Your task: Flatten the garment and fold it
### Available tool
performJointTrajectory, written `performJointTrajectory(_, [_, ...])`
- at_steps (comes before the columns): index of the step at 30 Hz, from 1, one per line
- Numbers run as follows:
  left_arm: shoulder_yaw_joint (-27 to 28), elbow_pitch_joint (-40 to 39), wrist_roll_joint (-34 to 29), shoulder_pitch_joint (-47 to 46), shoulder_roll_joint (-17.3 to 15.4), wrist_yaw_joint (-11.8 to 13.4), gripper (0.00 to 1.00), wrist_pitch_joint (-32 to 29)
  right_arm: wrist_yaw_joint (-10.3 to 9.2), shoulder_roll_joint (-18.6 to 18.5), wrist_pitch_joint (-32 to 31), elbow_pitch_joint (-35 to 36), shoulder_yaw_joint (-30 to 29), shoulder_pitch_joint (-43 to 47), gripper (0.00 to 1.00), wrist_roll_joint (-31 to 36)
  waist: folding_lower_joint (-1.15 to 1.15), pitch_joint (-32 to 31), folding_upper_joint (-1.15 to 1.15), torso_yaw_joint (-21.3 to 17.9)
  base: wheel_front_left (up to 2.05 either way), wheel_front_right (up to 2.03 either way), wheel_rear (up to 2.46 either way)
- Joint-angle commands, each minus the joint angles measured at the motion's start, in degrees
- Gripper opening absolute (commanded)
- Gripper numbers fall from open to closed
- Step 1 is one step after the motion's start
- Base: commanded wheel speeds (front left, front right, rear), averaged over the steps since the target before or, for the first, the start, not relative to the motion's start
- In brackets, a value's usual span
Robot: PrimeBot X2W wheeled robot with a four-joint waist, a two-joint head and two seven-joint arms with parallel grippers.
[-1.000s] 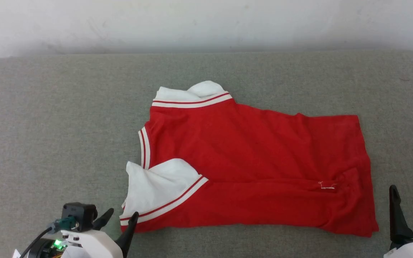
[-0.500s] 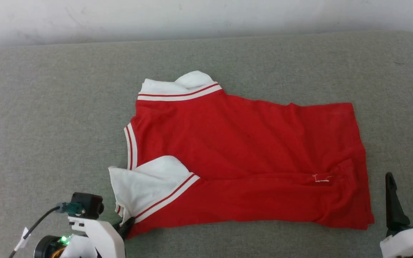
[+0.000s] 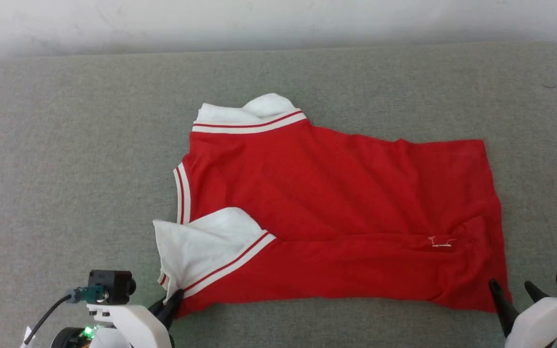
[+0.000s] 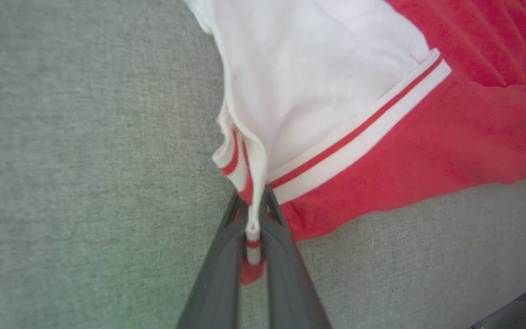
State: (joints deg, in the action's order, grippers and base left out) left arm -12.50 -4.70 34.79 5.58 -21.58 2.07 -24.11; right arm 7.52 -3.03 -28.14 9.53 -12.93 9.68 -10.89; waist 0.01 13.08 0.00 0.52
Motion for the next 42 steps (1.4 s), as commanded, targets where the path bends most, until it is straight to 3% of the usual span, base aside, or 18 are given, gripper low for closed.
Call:
performJointTrajectory(1, [0.2,0.0,-0.4,0.2,0.2,0.6,0.00,0.4,-0.03,0.1,-1.4,0.3,-0.9,0.4,1.00,-0.9,-0.01,0.8,0.00,0.7,0.00,0.00,0.00])
performJointTrajectory(9, [-0.1,-0.3,-0.2,-0.7,0.3,0.4,0.00,0.7,-0.03,0.1,-2.7,-2.4,-0.3,0.5,1.00,-1.8,-0.01,2.1,0.00,1.5,0.00,0.00,0.00])
performJointTrajectory(11, [0.0,-0.4,-0.2,-0.9,0.3,0.5,0.00,0.8,-0.03,0.1,-2.9,-2.9,-0.2,0.4,0.95,-1.7,-0.01,2.2,0.00,1.5,0.00,0.00,0.00])
performJointTrajectory(12, [0.0,-0.4,-0.2,-1.0,0.2,0.5,0.00,0.9,-0.03,0.1,-3.1,-3.4,-0.3,0.1,0.38,-1.6,-0.01,2.3,0.00,1.5,0.00,0.00,0.00])
performJointTrajectory(13, [0.1,-0.4,-0.1,-1.1,0.2,0.5,0.00,0.9,-0.03,0.1,-3.4,-3.9,-0.3,-0.1,0.00,-1.6,-0.01,2.4,0.00,1.5,0.00,0.00,0.00])
performJointTrajectory(25, [2.7,-3.6,2.4,1.8,-0.2,1.4,0.00,1.8,-0.03,0.1,-3.3,-0.4,-1.3,-1.5,0.00,-1.6,-0.01,-1.0,0.00,0.9,0.00,0.00,0.00])
performJointTrajectory(34, [3.7,-12.0,5.8,11.8,-3.0,2.6,0.00,-3.3,-0.03,0.1,-8.1,5.8,-4.6,4.7,0.00,-3.8,-0.01,-4.2,0.00,1.1,0.00,0.00,0.00])
performJointTrajectory(42, [3.4,-12.0,8.1,14.9,-1.4,3.0,0.00,-3.2,-0.03,0.1,-10.6,5.8,-5.2,9.2,0.00,-6.1,-0.01,-4.9,0.00,1.3,0.00,0.00,0.00])
